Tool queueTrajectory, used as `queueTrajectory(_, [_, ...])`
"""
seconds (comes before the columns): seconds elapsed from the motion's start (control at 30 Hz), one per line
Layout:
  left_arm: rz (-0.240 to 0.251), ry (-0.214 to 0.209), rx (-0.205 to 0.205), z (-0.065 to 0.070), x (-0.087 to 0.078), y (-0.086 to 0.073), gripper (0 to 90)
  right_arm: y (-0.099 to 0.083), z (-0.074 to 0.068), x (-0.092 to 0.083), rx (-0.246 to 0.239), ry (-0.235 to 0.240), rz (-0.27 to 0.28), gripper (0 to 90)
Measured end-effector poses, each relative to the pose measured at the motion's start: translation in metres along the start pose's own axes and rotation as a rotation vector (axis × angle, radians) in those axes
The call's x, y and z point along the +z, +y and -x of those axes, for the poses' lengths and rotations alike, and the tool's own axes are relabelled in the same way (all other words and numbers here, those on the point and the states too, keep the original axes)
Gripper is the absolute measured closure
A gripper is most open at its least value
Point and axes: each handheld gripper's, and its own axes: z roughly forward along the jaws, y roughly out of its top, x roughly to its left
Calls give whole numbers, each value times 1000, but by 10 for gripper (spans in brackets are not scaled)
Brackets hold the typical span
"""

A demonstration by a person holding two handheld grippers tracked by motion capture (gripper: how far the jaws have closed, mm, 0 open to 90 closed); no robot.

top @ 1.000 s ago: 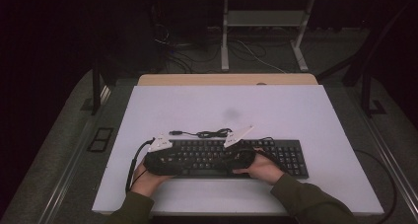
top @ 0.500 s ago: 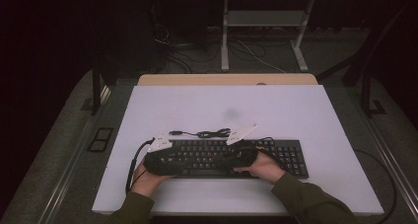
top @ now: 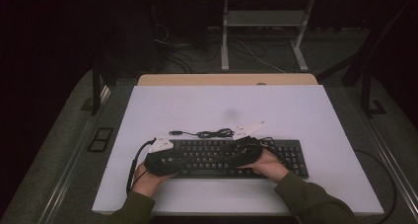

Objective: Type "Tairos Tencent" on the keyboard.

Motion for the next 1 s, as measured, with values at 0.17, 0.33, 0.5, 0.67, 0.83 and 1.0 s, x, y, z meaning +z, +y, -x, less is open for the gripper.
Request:
queueTrajectory(0.17, [-17,-22,8,2,2,1,709,-1,6,-6,25,-63,28,320])
queueTrajectory(0.33, [-27,-45,4,3,3,2,838,-4,11,-11,47,-109,40,254])
queueTrajectory(0.5, [-42,-70,11,5,6,3,890,-6,12,-11,49,-130,38,220])
queueTrajectory(0.67, [-57,-92,27,7,10,4,890,-7,13,-13,48,-138,40,200])
queueTrajectory(0.83, [-70,-107,34,9,15,4,891,-8,14,-15,54,-152,42,183])
queueTrajectory(1.0, [-90,-117,47,9,19,4,891,-9,15,-17,61,-160,46,183])
